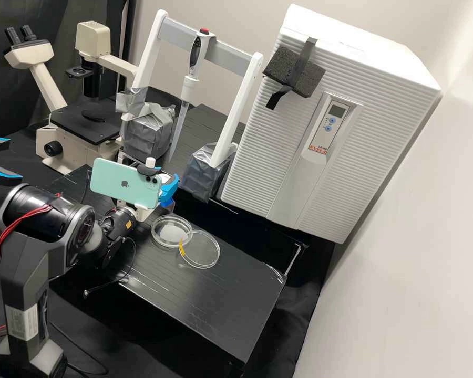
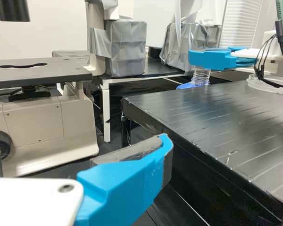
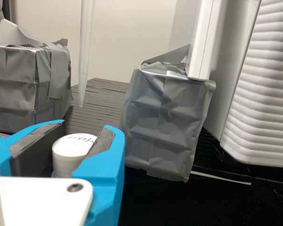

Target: Close the bottle

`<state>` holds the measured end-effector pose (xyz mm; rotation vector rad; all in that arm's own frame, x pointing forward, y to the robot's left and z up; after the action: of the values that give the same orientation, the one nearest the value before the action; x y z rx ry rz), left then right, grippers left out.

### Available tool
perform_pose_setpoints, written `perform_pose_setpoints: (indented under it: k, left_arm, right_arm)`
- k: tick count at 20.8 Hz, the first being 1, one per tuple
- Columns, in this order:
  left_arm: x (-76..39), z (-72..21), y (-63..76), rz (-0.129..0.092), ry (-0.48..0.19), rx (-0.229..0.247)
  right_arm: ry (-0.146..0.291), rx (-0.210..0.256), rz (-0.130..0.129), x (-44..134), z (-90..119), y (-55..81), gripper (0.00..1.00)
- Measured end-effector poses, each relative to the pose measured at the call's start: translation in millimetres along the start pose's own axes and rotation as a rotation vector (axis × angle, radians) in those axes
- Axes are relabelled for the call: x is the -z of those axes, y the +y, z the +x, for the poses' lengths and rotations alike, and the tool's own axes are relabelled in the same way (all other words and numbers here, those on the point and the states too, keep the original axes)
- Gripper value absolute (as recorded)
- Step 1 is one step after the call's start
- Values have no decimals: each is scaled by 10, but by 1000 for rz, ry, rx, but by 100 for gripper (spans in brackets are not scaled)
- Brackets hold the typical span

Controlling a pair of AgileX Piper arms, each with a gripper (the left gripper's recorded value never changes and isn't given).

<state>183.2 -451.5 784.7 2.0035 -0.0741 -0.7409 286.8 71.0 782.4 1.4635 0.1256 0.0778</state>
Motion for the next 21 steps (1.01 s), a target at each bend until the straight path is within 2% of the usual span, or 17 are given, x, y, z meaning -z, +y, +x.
perform_pose_setpoints:
  k: [21]
  left_arm:
    - [0, 0, 0, 0, 0, 0]
  right_arm:
    - [-3, 19, -2, -19, 44, -77, 0]
